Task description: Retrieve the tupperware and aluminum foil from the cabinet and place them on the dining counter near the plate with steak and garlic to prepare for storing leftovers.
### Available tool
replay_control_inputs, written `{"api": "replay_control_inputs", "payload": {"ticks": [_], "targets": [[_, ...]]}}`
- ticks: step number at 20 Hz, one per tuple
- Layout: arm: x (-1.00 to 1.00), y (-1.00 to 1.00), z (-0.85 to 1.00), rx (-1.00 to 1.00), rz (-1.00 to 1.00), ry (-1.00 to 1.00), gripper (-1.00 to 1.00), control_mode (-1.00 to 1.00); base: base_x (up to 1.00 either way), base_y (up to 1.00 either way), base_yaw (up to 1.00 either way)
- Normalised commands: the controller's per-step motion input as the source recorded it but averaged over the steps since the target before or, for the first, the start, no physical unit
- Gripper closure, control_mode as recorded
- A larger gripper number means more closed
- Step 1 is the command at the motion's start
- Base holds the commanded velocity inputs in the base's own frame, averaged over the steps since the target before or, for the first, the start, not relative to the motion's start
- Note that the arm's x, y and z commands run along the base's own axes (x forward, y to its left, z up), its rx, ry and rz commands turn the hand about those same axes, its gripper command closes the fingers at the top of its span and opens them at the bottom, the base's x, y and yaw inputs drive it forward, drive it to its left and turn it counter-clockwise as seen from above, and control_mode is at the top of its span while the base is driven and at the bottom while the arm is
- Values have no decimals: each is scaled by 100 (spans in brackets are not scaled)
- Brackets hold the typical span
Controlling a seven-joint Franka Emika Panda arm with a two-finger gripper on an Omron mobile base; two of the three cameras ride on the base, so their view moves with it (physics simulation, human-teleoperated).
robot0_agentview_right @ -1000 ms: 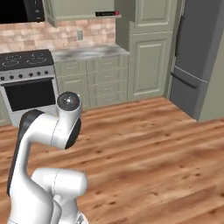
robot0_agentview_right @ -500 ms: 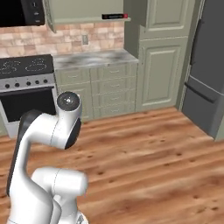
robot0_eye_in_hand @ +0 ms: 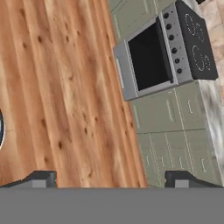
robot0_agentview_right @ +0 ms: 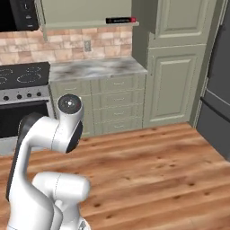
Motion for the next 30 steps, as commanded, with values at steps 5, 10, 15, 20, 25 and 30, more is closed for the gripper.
{"api": "replay_control_inputs", "payload": {"ticks": [5,10,15,20,25,30], "targets": [[0,0,0,0,0,0,-100,100,100,-27,13],[0,0,0,0,0,0,-100,100,100,-20,13],[0,0,0,0,0,0,-100,100,100,-8,13],[0,0,0,0,0,0,-100,100,100,-3,13],[0,0,0,0,0,0,-100,100,100,0,12],[0,0,0,0,0,0,-100,100,100,-1,11]]}}
